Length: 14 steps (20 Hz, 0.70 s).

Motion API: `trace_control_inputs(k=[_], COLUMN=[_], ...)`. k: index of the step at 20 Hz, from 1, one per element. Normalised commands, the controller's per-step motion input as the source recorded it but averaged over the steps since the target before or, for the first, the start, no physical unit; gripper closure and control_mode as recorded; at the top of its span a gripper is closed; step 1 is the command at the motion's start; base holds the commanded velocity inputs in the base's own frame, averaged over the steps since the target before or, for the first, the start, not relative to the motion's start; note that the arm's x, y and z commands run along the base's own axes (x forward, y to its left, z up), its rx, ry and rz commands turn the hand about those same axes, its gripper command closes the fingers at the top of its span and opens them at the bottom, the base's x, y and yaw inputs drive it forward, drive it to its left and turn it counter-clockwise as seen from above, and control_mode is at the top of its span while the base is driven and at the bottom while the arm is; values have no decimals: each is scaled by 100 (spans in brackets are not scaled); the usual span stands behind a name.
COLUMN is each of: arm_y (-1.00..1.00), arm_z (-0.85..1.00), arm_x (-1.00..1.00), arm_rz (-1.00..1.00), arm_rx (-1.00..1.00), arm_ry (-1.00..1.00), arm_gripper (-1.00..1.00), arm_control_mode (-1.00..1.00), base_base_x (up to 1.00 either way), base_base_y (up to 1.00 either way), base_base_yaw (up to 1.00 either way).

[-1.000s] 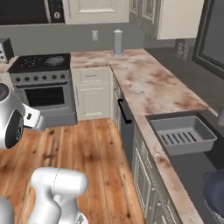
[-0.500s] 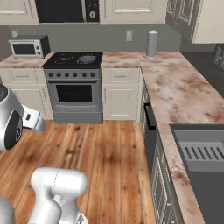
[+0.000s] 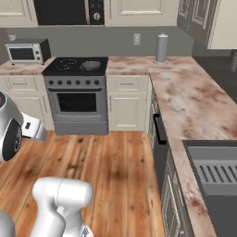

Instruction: Move the pot and pan from the stove into the sink.

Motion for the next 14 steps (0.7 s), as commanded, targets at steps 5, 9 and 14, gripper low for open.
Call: trace_control_inputs(k=[5, 9, 14], arm_y=[0, 0, 0], arm_z=[0, 0, 0], arm_x=[0, 0, 0], arm_rz=[0, 0, 0], arm_rx=[0, 0, 0], arm_ry=[0, 0, 0], arm_gripper=[-100, -100, -100], arm_control_mode=[100, 100, 100], base_base_x=[89, 88, 84], base_base_y=[0, 0, 0], base_base_yaw=[0, 0, 1])
